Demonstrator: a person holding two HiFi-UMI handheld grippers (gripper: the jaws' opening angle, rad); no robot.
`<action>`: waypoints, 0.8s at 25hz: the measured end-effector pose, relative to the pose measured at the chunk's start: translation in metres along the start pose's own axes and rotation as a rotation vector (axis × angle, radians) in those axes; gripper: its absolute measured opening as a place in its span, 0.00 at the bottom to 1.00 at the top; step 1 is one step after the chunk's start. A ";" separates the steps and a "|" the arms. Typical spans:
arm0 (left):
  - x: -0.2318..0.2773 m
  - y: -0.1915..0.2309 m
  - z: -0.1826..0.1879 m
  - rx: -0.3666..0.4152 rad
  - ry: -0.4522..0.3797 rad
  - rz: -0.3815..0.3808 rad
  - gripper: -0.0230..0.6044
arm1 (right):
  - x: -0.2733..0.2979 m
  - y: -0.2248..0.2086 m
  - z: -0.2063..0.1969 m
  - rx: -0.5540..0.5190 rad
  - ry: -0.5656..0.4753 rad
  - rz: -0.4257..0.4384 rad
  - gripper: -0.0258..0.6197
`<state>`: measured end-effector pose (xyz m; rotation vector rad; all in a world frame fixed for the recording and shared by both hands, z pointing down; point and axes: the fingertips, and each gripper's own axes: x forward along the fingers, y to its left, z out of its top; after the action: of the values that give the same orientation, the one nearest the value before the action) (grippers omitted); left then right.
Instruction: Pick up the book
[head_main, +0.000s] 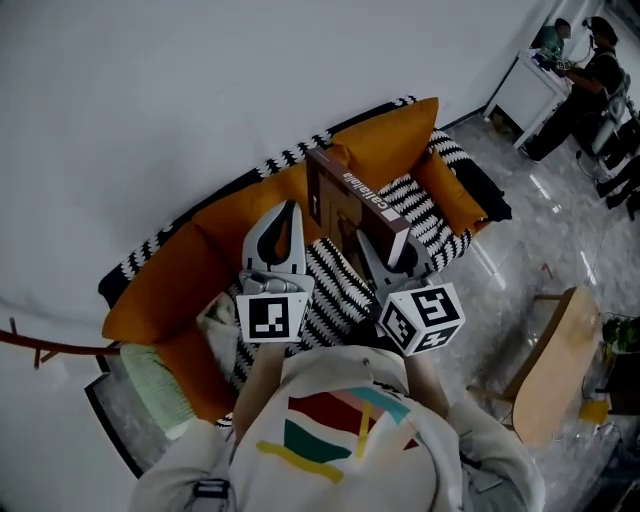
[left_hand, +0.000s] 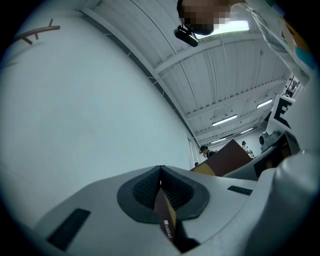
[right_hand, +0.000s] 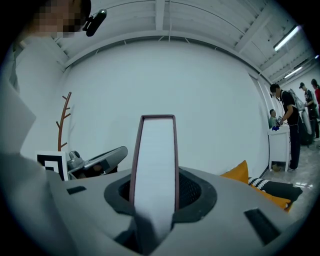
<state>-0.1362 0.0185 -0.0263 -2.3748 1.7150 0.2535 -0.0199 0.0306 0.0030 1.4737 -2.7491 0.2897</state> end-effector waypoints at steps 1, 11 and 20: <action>0.000 0.001 0.001 0.002 -0.001 -0.001 0.05 | 0.000 0.000 -0.001 -0.007 0.003 -0.006 0.27; -0.004 0.004 0.003 0.019 -0.002 -0.001 0.05 | 0.001 0.000 -0.006 0.001 0.010 -0.040 0.27; -0.003 0.006 -0.006 0.000 0.017 -0.021 0.05 | 0.000 -0.002 -0.011 0.003 0.009 -0.070 0.27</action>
<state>-0.1423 0.0175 -0.0201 -2.3999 1.6969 0.2300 -0.0193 0.0312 0.0138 1.5620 -2.6840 0.2976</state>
